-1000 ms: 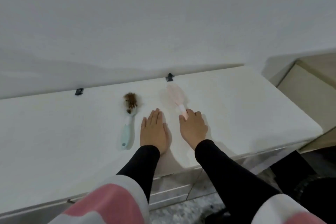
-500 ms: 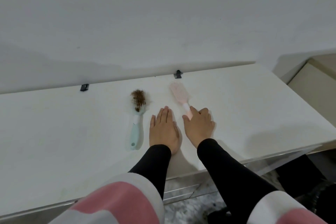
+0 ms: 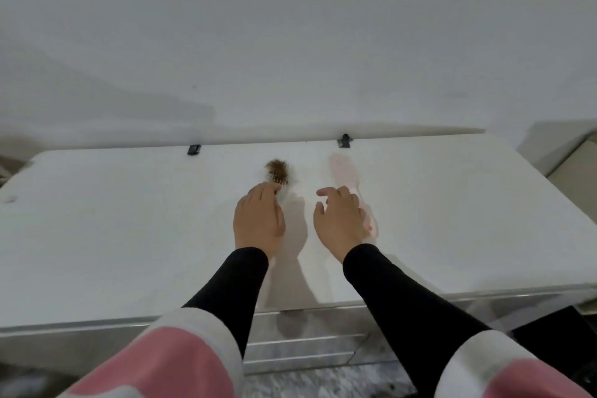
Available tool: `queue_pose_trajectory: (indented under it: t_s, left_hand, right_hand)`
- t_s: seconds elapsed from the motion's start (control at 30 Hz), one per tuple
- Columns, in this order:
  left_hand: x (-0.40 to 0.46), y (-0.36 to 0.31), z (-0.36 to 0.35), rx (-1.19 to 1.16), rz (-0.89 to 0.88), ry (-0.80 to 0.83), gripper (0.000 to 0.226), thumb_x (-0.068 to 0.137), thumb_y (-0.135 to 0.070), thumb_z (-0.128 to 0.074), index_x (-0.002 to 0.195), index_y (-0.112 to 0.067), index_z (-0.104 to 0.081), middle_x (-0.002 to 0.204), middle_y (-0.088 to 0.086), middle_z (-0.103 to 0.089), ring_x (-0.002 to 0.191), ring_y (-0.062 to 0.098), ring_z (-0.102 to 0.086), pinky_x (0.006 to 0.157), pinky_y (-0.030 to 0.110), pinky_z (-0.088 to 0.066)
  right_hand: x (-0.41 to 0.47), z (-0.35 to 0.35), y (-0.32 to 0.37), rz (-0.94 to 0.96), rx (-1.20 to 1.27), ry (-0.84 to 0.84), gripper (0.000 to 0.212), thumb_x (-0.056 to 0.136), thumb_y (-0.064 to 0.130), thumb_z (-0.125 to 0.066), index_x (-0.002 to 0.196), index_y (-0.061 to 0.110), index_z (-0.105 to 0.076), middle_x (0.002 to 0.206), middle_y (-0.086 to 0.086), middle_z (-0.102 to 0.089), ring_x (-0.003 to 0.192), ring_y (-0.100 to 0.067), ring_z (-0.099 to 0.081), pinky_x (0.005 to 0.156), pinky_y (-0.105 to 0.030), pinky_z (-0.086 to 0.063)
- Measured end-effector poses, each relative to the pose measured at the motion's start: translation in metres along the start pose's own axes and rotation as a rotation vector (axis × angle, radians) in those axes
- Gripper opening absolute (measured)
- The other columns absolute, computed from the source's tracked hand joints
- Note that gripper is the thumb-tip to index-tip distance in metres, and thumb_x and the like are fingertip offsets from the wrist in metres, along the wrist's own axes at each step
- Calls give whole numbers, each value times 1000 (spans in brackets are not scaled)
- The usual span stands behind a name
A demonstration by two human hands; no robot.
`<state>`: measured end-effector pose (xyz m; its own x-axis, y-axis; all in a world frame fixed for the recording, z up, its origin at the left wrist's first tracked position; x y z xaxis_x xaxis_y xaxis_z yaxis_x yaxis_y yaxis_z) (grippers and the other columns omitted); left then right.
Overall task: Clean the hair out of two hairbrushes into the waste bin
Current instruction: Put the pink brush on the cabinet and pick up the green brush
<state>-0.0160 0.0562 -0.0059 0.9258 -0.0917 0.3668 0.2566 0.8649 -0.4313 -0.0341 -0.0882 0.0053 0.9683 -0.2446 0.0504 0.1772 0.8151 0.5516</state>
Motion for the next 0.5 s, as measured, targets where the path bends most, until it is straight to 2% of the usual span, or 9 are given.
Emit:
queue_pose_trajectory:
  t_s: [0.07, 0.13, 0.23, 0.33, 0.5]
  left_hand:
    - [-5, 25, 5, 3, 89, 10, 35, 93, -9, -38, 124, -10, -56, 131, 9, -59, 129, 25, -49, 105, 36, -35]
    - [-13, 48, 7, 34, 187, 80, 40, 97, -14, -33, 133, -11, -48, 143, 8, -49, 141, 22, -35, 115, 37, -25]
    - [-25, 68, 3, 108, 230, 207, 50, 99, -24, -25, 147, -13, -31, 157, 2, -30, 148, 17, -16, 121, 36, -8]
    - [-24, 72, 2, 136, 201, 210, 51, 99, -25, -23, 148, -16, -30, 158, -2, -27, 148, 14, -14, 121, 37, -6]
    - [-22, 75, -1, 122, 226, 194, 49, 97, -26, -25, 145, -18, -34, 157, -5, -30, 147, 11, -16, 121, 36, -6]
  right_hand:
    - [0, -11, 17, 20, -13, 104, 30, 95, 28, -39, 120, 23, -56, 125, -1, -53, 118, -23, -44, 96, -37, -34]
    - [1, -24, 32, -15, 5, 185, 33, 94, 38, -40, 115, 22, -58, 121, 0, -56, 116, -23, -48, 95, -39, -33]
    - [1, -41, 48, -88, 31, 206, 49, 86, 54, -41, 113, 16, -56, 114, -1, -59, 111, -25, -54, 95, -41, -36]
    - [6, -52, 57, -96, -104, 160, 59, 83, 58, -38, 113, 10, -55, 112, -6, -61, 110, -29, -54, 95, -43, -39]
    - [10, -57, 58, -50, -181, 133, 40, 85, 46, -35, 91, 12, -57, 100, -5, -64, 98, -29, -57, 88, -43, -35]
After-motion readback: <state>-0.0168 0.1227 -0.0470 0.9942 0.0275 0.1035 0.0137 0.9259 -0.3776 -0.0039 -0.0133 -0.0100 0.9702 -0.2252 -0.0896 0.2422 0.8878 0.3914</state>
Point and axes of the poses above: each hand's wrist, its own x-axis towards the middle knuckle, its own z-axis out of the back of the hand, y = z × x, the point moved 1 cm from there along x, towards the middle knuckle
